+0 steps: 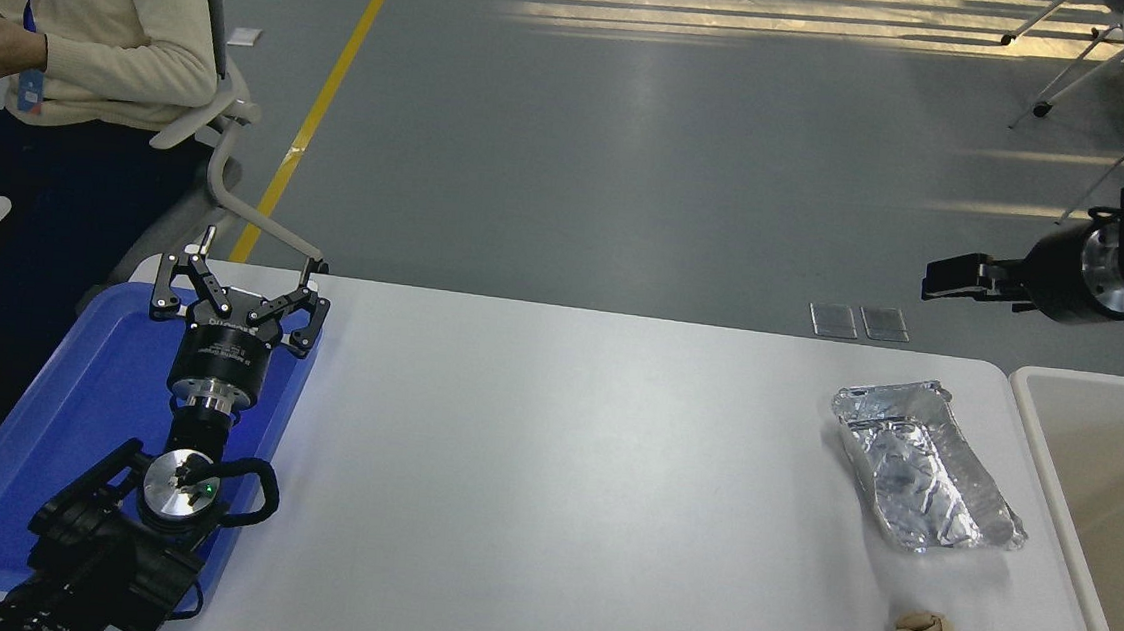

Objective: Pick up paper cup place in dustbin

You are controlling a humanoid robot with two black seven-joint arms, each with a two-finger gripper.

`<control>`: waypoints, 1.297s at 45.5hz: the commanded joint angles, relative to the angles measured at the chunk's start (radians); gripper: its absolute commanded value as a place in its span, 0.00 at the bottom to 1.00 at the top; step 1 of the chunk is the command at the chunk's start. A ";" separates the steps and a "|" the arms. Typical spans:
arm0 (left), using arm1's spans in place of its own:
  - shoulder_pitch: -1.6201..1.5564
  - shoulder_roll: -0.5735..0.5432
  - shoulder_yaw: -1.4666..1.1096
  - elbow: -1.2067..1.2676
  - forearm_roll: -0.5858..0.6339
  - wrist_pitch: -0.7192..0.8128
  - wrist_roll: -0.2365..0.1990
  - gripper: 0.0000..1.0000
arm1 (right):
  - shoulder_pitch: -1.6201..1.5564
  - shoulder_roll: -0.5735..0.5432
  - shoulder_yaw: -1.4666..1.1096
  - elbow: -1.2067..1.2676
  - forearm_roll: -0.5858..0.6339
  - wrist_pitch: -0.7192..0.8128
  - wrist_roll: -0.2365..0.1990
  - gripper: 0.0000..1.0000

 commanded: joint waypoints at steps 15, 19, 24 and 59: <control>0.000 0.000 0.001 0.000 0.000 0.000 0.000 1.00 | 0.306 0.149 -0.111 0.333 0.095 -0.013 -0.001 1.00; 0.000 0.000 0.001 0.000 0.000 0.000 0.000 1.00 | 0.346 0.183 -0.113 0.387 0.116 -0.009 -0.002 1.00; 0.000 0.000 -0.001 0.000 0.000 0.000 0.000 1.00 | 0.393 0.223 -0.113 0.454 0.147 -0.003 -0.002 1.00; 0.000 0.000 0.001 0.000 0.000 0.000 0.000 1.00 | 0.423 0.370 -0.094 0.439 0.439 0.214 -0.259 1.00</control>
